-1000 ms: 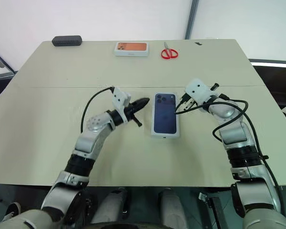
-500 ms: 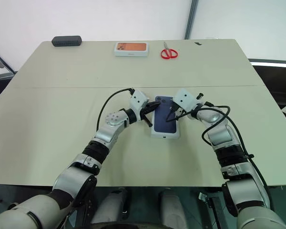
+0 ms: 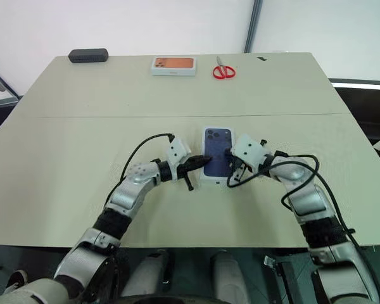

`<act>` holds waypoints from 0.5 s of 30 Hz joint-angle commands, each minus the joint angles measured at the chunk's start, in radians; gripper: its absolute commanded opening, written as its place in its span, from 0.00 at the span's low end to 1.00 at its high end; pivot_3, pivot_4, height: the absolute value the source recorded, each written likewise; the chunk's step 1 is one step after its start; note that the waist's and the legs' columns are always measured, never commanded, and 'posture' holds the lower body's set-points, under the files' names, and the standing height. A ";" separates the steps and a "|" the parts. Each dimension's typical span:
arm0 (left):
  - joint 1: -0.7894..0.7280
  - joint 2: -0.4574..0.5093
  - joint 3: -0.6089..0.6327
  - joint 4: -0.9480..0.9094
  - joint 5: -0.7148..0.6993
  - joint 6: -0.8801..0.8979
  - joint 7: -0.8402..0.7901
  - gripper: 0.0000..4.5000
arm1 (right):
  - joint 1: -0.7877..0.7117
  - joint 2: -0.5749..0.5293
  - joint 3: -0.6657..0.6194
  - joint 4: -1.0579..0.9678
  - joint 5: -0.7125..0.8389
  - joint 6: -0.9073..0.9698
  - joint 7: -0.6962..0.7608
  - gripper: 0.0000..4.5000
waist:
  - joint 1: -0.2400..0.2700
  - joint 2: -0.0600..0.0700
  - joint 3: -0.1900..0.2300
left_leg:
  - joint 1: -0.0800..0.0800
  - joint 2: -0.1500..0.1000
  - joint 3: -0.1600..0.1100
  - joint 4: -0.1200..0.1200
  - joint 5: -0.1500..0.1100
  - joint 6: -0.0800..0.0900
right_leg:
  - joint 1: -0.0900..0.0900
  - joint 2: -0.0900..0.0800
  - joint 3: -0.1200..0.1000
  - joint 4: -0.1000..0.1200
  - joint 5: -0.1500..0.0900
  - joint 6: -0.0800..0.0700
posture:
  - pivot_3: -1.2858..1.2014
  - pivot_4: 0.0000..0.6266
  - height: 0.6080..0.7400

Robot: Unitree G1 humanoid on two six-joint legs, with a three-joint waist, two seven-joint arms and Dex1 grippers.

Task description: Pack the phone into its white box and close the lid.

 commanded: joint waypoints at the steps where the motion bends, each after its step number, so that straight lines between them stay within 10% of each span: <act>1: 0.004 0.011 -0.017 -0.041 -0.019 0.017 -0.041 0.00 | 0.051 -0.031 0.028 -0.048 0.037 0.044 0.079 0.01 | -0.001 -0.001 -0.001 | 0.000 0.000 0.000 0.000 0.000 0.000 | 0.000 0.000 0.000 0.000 0.000 0.000 | 0.52 0.24 1.00; 8: -0.029 -0.004 0.058 -0.024 -0.110 0.121 -0.045 0.00 | -0.027 0.071 -0.064 -0.065 0.213 0.243 0.051 0.12 | -0.004 -0.002 -0.001 | 0.000 0.001 -0.001 0.000 0.000 0.000 | -0.001 0.000 0.000 0.000 0.000 0.000 | 0.52 0.24 1.00; 15: -0.022 0.135 0.163 -0.101 -0.126 0.098 -0.030 0.61 | -0.053 0.062 -0.147 -0.057 0.282 0.252 0.043 0.85 | -0.002 -0.002 -0.001 | -0.002 0.001 -0.003 -0.001 0.000 0.000 | -0.004 0.000 0.000 0.000 0.000 0.000 | 0.52 0.24 1.00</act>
